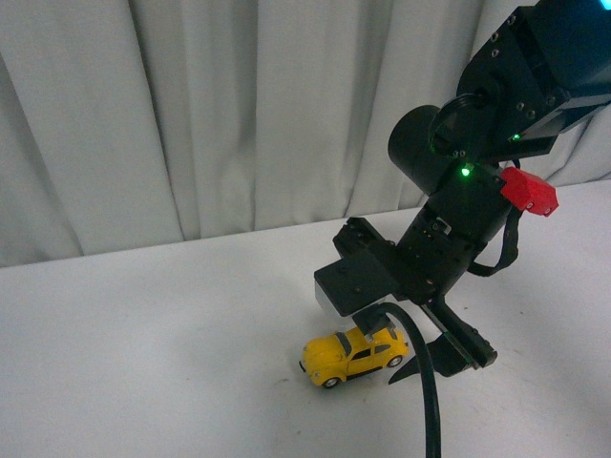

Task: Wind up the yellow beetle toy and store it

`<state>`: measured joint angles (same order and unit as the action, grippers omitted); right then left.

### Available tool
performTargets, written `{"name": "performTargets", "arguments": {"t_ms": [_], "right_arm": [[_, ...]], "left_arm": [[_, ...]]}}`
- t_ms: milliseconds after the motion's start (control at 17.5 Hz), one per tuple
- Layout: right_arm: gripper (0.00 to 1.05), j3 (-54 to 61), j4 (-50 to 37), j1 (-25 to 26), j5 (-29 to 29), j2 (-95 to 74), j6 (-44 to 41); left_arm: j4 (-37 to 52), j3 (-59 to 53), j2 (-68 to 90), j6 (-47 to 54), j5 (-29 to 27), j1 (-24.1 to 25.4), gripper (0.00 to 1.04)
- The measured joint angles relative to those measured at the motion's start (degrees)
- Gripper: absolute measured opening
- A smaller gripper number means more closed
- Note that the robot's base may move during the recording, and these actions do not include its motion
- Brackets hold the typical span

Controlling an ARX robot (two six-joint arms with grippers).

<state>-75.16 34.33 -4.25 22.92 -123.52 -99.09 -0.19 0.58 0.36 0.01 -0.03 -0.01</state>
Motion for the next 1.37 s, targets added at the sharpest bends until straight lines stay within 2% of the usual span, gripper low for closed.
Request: {"name": "performTargets", "arguments": {"t_ms": [171, 286, 343, 571, 800, 971, 1371], "right_arm": [[0.95, -1.57, 1.53, -0.70, -0.68, -2.03, -0.02], [0.86, -3.08, 3.23, -0.70, -1.84, -2.78, -0.02], [0.78, -4.50, 3.76, -0.70, -2.56, -3.85, -0.02], [0.75, -4.92, 3.61, -2.10, -1.57, -3.87, -0.04], [0.65, -4.94, 3.48, -2.54, -1.60, -3.87, -0.04], [0.44, -4.94, 3.32, -2.56, -1.79, -3.87, -0.02], [0.42, -4.66, 2.45, -2.51, -2.56, -3.85, 0.57]], "left_arm": [[0.00, 0.00, 0.00, 0.00, 0.00, 0.00, 0.98], [0.00, 0.00, 0.00, 0.00, 0.00, 0.00, 0.98], [0.00, 0.00, 0.00, 0.00, 0.00, 0.00, 0.98], [0.00, 0.00, 0.00, 0.00, 0.00, 0.00, 0.98], [0.00, 0.00, 0.00, 0.00, 0.00, 0.00, 0.98], [0.00, 0.00, 0.00, 0.00, 0.00, 0.00, 0.98], [0.00, 0.00, 0.00, 0.00, 0.00, 0.00, 0.98]]}}
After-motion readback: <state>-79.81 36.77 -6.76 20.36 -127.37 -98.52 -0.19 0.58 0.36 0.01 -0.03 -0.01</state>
